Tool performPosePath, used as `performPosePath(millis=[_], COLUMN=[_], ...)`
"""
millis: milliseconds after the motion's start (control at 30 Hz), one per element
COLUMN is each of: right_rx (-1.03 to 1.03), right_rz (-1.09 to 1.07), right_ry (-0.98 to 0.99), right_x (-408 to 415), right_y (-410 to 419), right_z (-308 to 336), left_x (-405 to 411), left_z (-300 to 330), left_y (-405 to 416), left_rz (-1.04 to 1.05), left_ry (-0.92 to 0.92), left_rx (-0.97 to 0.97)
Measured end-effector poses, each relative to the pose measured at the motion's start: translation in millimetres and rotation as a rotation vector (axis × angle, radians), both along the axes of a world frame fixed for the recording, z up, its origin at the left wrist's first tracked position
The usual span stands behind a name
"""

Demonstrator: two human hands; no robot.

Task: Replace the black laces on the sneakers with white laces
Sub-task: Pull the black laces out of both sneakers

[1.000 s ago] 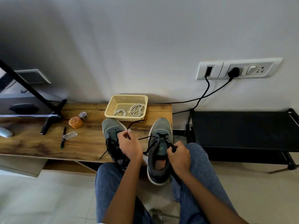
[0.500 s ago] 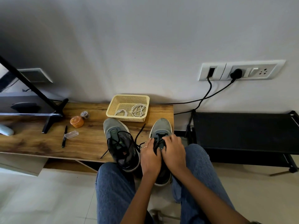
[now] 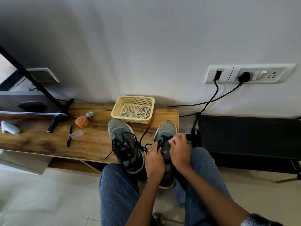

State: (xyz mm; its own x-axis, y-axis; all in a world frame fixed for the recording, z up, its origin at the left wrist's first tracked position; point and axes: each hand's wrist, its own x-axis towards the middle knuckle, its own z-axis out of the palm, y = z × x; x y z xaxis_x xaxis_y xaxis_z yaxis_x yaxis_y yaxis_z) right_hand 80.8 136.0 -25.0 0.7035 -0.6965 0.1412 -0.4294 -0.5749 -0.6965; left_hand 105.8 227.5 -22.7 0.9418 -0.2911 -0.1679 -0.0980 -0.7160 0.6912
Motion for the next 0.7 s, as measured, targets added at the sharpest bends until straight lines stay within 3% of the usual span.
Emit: performPosePath(millis=[100, 200, 267, 367, 533, 600, 700], right_rx=[0.397, 0.951, 1.095, 0.684, -0.128, -0.305, -0.380], right_rz=[-0.349, -0.672, -0.745, -0.539, 0.093, 0.283, 0.333], right_ry=[-0.149, -0.294, -0.326, -0.171, 0.017, 0.230, 0.409], right_x=[6.0, 15.7, 17.5, 13.9, 8.9, 11.0, 10.0], right_y=[-9.0, -21.4, -23.3, -12.7, 0.5, 1.7, 2.5], right_z=[0.2, -9.4, -6.0, 12.1, 23.1, 22.3, 13.3], left_x=[-0.4, -0.4, 0.0, -0.2, -2.6, -3.4, -3.7], left_z=[1.7, 4.0, 6.7, 7.9, 5.5, 5.5, 6.9], left_y=[-1.1, -1.0, -2.4, -2.2, -1.0, -0.6, 0.3], left_rz=[-0.003, -0.020, -0.035, -0.045, -0.004, 0.000, -0.025], left_ry=[0.001, -0.005, -0.015, -0.031, 0.015, 0.038, 0.025], left_rx=[0.012, 0.017, 0.037, 0.042, 0.009, -0.008, -0.027])
